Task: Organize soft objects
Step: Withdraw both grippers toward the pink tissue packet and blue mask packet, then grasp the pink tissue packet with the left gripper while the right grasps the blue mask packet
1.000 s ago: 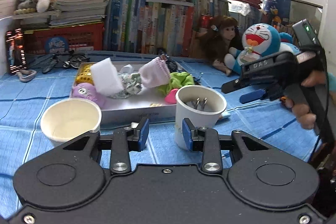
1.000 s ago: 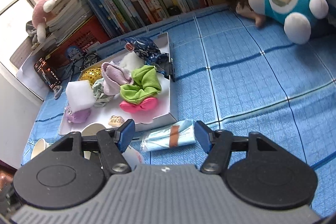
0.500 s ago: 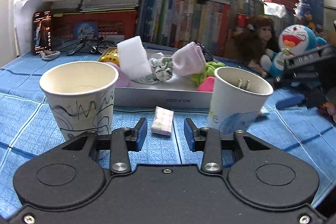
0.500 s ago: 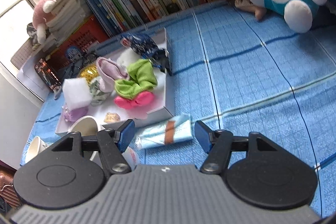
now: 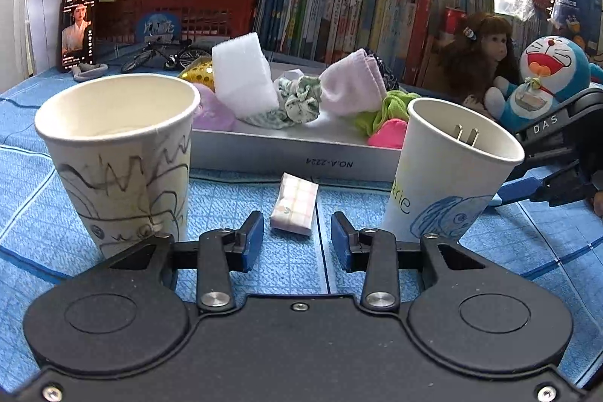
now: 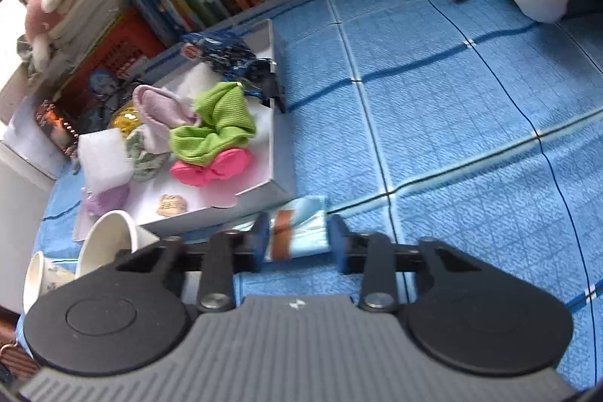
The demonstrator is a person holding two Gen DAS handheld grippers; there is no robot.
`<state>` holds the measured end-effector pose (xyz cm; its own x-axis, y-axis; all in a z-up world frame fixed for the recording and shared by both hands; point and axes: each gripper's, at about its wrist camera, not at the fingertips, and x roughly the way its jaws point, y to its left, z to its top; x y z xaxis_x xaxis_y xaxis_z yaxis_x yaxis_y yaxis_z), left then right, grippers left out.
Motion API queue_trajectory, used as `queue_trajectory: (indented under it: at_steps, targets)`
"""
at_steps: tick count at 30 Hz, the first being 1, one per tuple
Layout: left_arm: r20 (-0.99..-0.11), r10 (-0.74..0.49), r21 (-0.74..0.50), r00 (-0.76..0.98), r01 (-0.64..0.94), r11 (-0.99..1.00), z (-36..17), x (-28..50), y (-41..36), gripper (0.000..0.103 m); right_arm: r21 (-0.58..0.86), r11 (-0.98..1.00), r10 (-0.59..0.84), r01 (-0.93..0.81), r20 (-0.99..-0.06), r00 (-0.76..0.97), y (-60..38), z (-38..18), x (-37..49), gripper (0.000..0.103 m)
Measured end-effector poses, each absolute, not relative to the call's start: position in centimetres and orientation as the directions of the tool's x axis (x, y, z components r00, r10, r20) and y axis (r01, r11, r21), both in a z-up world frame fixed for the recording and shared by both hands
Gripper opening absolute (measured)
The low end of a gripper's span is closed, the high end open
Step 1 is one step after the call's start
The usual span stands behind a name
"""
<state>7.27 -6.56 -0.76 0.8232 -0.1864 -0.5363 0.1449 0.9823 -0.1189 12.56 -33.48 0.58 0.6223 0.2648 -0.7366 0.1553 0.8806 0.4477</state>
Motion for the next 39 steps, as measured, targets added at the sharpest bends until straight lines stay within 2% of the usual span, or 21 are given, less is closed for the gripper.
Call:
queue_trajectory:
  at_steps: [4,5,6,7,12,13,16,19,22,23,24,26,31,39]
  targets:
    - [-0.53,-0.178,-0.103,0.829,0.145,0.984,-0.9,7.3,-6.9,0.036,0.466,0.868,0.27,0.171,-0.733,0.625,-34.2,0.5,12.1,0.025]
    - [-0.53,-0.174,-0.104,0.83,0.14,0.985,-0.9,7.4,-6.9,0.033,0.472,0.864,0.273,0.177,-0.733,0.623,-34.4,0.5,12.0,0.024]
    - [-0.529,-0.172,-0.104,0.831,0.138,0.985,-0.9,7.5,-6.9,0.024,0.476,0.861,0.275,0.179,-0.732,0.623,-34.6,0.5,11.8,0.023]
    - [-0.53,-0.17,-0.103,0.831,0.136,0.985,-0.9,7.5,-6.9,0.023,0.477,0.86,0.274,0.182,-0.732,0.624,-34.8,0.5,11.6,0.022]
    - [-0.527,-0.176,-0.107,0.832,0.141,0.984,-0.9,6.9,-6.8,0.023,0.471,0.859,0.258,0.199,-0.736,0.626,-35.9,0.5,10.4,0.019]
    - [-0.526,-0.176,-0.107,0.832,0.14,0.984,-0.9,6.8,-6.7,0.023,0.457,0.865,0.241,0.209,-0.742,0.625,-36.2,0.5,10.1,0.015]
    - [-0.525,-0.182,-0.121,0.831,0.139,0.983,-0.7,6.3,-6.5,0.023,0.407,0.883,0.182,0.235,-0.757,0.628,-37.0,0.7,9.5,0.014]
    - [-0.518,-0.185,-0.123,0.835,0.141,0.982,-0.6,6.0,-6.4,0.023,0.341,0.908,0.113,0.242,-0.757,0.644,-37.1,1.2,9.1,0.022]
    - [-0.498,-0.171,-0.108,0.85,0.135,0.985,-0.4,5.6,-6.5,0.026,0.372,0.911,0.162,0.178,-0.721,0.674,-36.8,1.7,8.8,0.057]
    - [-0.493,-0.169,-0.103,0.853,0.136,0.985,-0.4,5.5,-6.6,0.03,0.389,0.909,0.192,0.151,-0.712,0.676,-36.7,1.9,8.9,0.067]
    - [-0.491,-0.168,-0.1,0.855,0.136,0.986,-0.4,5.5,-6.6,0.036,0.394,0.91,0.21,0.129,-0.707,0.676,-36.3,2.0,9.1,0.07]
    - [-0.49,-0.161,-0.096,0.857,0.131,0.987,-0.4,5.5,-6.7,0.038,0.363,0.928,0.218,0.083,-0.711,0.668,-35.3,2.3,9.7,0.08]
    - [-0.491,-0.152,-0.081,0.858,0.129,0.988,-0.5,6.0,-6.6,0.044,0.136,0.988,0.149,-0.077,-0.672,0.725,-31.8,2.3,9.7,0.088]
    - [-0.505,-0.162,-0.081,0.848,0.141,0.987,-1.2,6.7,-6.7,0.046,0.067,0.979,0.191,-0.194,-0.634,0.749,-29.8,1.1,8.0,0.095]
